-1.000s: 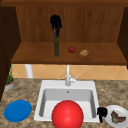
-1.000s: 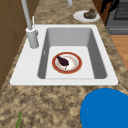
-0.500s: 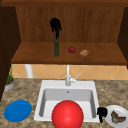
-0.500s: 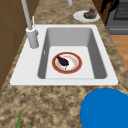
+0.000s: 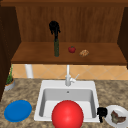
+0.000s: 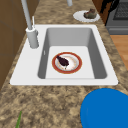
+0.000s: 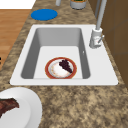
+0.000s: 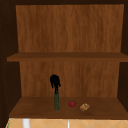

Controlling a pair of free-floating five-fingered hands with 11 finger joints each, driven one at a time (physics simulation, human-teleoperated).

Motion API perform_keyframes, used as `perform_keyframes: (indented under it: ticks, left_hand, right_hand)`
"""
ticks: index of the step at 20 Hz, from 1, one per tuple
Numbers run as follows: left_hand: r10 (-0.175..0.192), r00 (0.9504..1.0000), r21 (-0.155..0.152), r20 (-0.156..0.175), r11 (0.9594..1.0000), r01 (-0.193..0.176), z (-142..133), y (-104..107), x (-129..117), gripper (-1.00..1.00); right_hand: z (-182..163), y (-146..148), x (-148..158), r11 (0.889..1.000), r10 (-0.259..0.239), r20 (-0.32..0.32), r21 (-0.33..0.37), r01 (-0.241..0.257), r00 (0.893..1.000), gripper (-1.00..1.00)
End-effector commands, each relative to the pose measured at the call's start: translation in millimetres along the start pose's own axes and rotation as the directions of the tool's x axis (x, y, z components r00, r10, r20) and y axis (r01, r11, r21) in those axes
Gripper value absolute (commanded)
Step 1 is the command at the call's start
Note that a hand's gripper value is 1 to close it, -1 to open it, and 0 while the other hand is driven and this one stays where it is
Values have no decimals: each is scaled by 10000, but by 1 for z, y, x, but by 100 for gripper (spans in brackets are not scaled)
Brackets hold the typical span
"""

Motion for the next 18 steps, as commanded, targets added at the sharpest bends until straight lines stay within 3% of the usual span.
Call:
perform_keyframes:
  ticks: [1, 7, 17, 18]
  left_hand:
    - [147, 9996, 316, -236, 9994, -140, 2, -4, -9, -100]
    - [154, 9996, 244, -236, 9996, -148, 2, -7, -17, -100]
    - [171, 9998, 85, 97, 9998, -172, 6, -9, -11, -100]
    - [345, 9994, 139, 31, 9993, -345, 8, -9, -10, 100]
  right_hand:
    - [0, 0, 0, 10000, 0, 0, 0, 0, 10000, 0]
    - [0, 0, 0, 10000, 0, 0, 0, 0, 10000, 0]
    - [0, 0, 0, 10000, 0, 0, 0, 0, 10000, 0]
    - [0, 0, 0, 10000, 0, 0, 0, 0, 10000, 0]
